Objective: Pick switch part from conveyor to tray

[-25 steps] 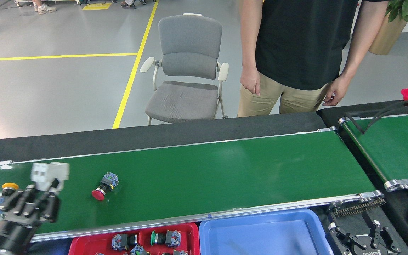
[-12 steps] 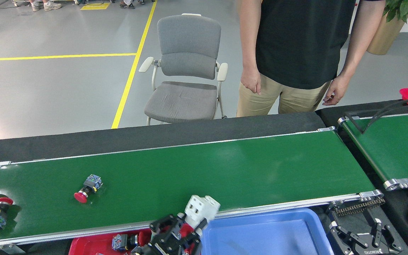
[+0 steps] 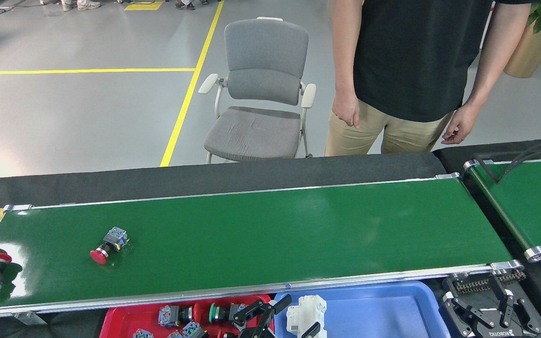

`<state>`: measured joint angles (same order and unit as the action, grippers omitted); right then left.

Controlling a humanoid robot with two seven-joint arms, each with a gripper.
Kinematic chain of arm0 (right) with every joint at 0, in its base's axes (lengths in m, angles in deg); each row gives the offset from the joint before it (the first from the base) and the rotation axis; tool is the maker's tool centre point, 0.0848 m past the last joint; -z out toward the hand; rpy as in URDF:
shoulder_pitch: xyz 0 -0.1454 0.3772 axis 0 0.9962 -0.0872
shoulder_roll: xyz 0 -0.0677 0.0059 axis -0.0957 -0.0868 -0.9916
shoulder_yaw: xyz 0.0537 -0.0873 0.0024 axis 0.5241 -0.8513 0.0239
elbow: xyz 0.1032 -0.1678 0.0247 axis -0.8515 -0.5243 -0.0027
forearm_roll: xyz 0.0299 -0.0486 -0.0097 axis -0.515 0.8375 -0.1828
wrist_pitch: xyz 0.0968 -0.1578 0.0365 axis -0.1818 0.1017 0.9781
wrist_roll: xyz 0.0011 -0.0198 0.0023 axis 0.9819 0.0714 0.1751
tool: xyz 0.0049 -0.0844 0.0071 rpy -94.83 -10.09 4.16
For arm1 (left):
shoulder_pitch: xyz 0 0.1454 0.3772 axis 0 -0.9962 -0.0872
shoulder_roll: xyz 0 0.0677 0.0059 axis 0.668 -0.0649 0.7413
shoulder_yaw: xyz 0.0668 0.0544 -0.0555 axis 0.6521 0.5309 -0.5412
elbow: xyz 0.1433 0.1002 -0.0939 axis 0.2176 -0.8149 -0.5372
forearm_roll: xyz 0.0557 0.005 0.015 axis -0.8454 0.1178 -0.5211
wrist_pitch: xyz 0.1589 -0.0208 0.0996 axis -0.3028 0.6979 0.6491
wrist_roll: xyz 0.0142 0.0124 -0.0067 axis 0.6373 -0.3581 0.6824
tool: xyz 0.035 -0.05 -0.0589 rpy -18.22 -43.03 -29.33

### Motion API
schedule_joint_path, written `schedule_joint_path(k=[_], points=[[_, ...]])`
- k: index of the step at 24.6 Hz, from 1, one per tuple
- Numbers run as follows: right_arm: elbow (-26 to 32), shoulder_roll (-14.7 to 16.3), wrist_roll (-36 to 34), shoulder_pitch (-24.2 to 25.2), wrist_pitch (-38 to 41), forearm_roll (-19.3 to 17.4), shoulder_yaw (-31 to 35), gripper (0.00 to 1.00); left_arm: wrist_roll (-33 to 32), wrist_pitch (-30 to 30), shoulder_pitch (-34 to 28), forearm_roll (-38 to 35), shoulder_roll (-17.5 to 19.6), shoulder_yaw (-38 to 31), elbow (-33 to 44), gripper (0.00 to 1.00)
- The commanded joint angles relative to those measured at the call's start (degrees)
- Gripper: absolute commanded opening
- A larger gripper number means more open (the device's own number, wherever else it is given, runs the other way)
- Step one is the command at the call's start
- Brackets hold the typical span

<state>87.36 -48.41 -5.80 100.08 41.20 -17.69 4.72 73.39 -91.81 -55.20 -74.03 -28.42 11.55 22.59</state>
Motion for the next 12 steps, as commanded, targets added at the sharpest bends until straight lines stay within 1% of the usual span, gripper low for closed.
schedule_joint_path(k=[1, 3, 5, 7, 8, 10, 12], points=[[1.30, 0.11, -0.17, 0.07, 0.09, -0.19, 1.19, 1.00, 0.23, 1.95, 0.00, 0.33, -0.20, -6.30, 1.03, 1.00], [1.74, 0.11, -0.08, 0.43, 0.09, -0.19, 2.07, 1.00, 0.32, 2.83, -0.53, 0.33, 0.24, -16.06, 1.03, 1.00], [2.00, 0.03, -0.08, 1.39, 0.18, -0.19, 2.16, 1.00, 0.32, 2.83, -1.85, 0.94, 1.38, -28.19, 0.68, 1.00], [3.15, -0.24, 0.01, 1.74, 0.35, -0.10, 2.07, 1.00, 0.32, 2.66, -2.90, 1.12, 4.19, -40.04, -0.90, 1.00], [3.76, -0.50, 0.01, 1.83, 0.35, -0.02, 1.98, 1.00, 0.32, 2.39, -3.43, 1.12, 5.42, -44.35, -3.18, 1.00], [4.03, -0.94, 0.10, 1.92, 0.53, 0.07, 1.72, 1.00, 0.32, 2.22, -4.13, 1.65, 7.09, -49.28, -7.23, 1.00], [4.03, -0.85, 0.10, 1.92, 0.97, 0.07, 1.72, 1.00, 0.32, 2.13, -4.22, 2.61, 8.94, -51.65, -9.78, 1.00]])
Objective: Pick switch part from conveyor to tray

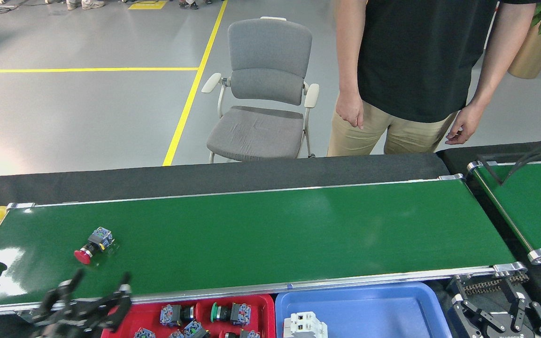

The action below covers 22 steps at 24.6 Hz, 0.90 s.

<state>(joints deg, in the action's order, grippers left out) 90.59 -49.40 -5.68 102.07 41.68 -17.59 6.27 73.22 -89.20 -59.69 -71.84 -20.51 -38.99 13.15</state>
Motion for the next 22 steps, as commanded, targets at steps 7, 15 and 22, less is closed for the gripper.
schedule_joint_path(k=[7, 15, 22], points=[[0.88, -0.04, -0.02, -0.25, 0.75, 0.06, 0.17, 1.00, 0.49, -3.56, -0.17, 4.20, 3.84, -2.69, -2.89, 1.00], [0.88, -0.04, 0.07, -0.34, 0.84, 0.06, 0.17, 1.00, 0.49, -10.15, 5.02, 9.30, 12.63, -2.25, -13.26, 1.00], [0.79, -0.04, 0.07, -0.78, 1.99, 0.06, 0.08, 1.00, 2.86, -14.11, 13.01, 9.30, 17.20, -2.08, -24.25, 1.00]])
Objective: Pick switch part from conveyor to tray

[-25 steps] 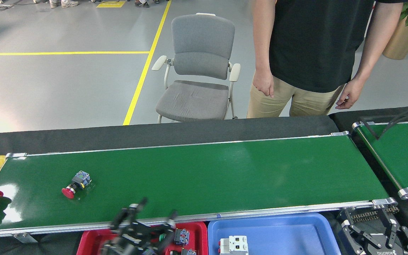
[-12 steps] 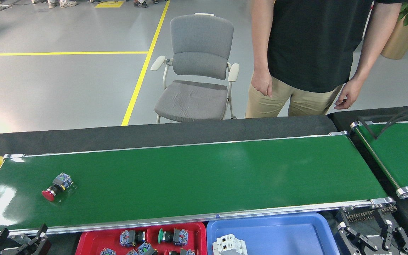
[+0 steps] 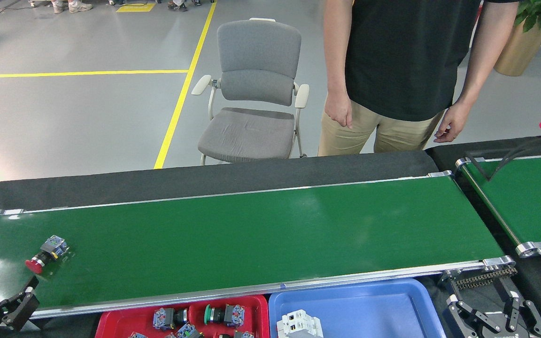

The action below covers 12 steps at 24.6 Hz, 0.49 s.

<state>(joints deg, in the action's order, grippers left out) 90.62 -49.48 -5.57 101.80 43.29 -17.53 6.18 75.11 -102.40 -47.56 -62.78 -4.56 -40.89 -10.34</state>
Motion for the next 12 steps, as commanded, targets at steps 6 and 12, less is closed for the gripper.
schedule_joint_path(k=[6, 12], points=[[0.76, 0.04, -0.05, -0.77, 2.75, -0.09, 0.08, 1.00, 1.06, -0.90, 4.40, 0.16, 4.33, -0.09, -9.72, 1.00], [0.41, 0.12, -0.05, -1.30, 2.84, -0.09, -1.15, 1.00, 1.06, -0.47, 7.56, -0.02, 5.65, 0.79, -17.71, 0.99]])
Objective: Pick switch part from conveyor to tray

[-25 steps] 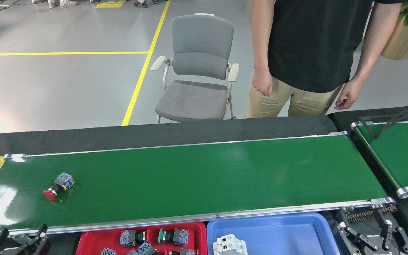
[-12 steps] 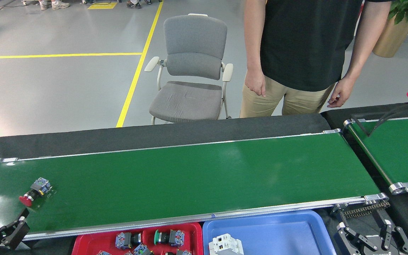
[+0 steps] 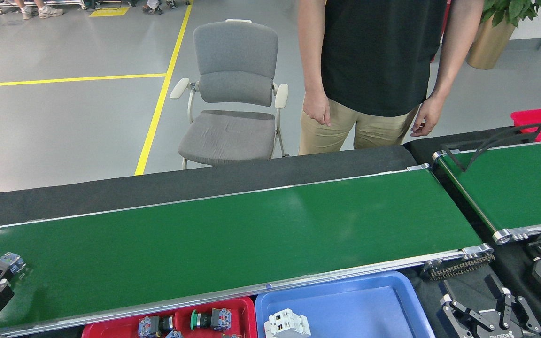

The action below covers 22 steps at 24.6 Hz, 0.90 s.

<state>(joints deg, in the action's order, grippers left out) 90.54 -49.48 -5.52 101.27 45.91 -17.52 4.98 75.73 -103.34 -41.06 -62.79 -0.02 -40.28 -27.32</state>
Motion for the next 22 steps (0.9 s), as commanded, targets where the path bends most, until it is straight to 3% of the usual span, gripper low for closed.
schedule_joint_path(k=[1, 5, 7, 9, 11, 16, 19, 22], points=[[0.41, 0.21, -0.10, -1.21, 0.21, -0.09, -0.04, 1.00, 0.44, 0.74, 2.46, -0.01, 1.37, 1.23, -2.84, 0.97], [0.32, 0.30, -0.10, -1.38, 0.21, 0.00, -0.30, 1.00, 0.62, 3.99, 5.01, 0.07, 3.31, 4.66, -7.68, 0.78], [0.23, 0.12, -0.01, -1.38, 0.21, 0.00, -0.30, 1.00, 3.16, 3.99, 5.36, 0.34, 3.31, 5.27, -8.03, 0.50], [0.23, 0.12, -0.01, -1.30, 0.21, 0.00, -0.39, 1.00, 5.81, 3.46, 5.19, 1.22, 2.87, 5.45, -8.29, 0.31], [0.23, 0.21, -0.10, -0.94, 0.21, 0.00, -0.31, 1.00, 6.86, 2.15, 4.66, 2.01, 2.60, 5.62, -8.29, 0.19], [0.05, 0.04, -0.10, -1.03, 0.13, -0.18, -0.22, 1.00, 6.95, -2.34, 2.82, 2.45, 0.23, 5.62, -5.39, 0.11], [0.14, 0.04, -0.10, -0.68, 0.13, -0.27, 0.05, 1.00, 6.95, -4.27, -1.05, 3.15, -2.05, 5.53, 3.05, 0.11], [0.05, 0.12, -0.10, -0.68, -0.14, -0.27, 0.49, 1.00, 6.51, -7.79, -8.08, 5.87, -4.95, 5.53, 16.23, 0.13]])
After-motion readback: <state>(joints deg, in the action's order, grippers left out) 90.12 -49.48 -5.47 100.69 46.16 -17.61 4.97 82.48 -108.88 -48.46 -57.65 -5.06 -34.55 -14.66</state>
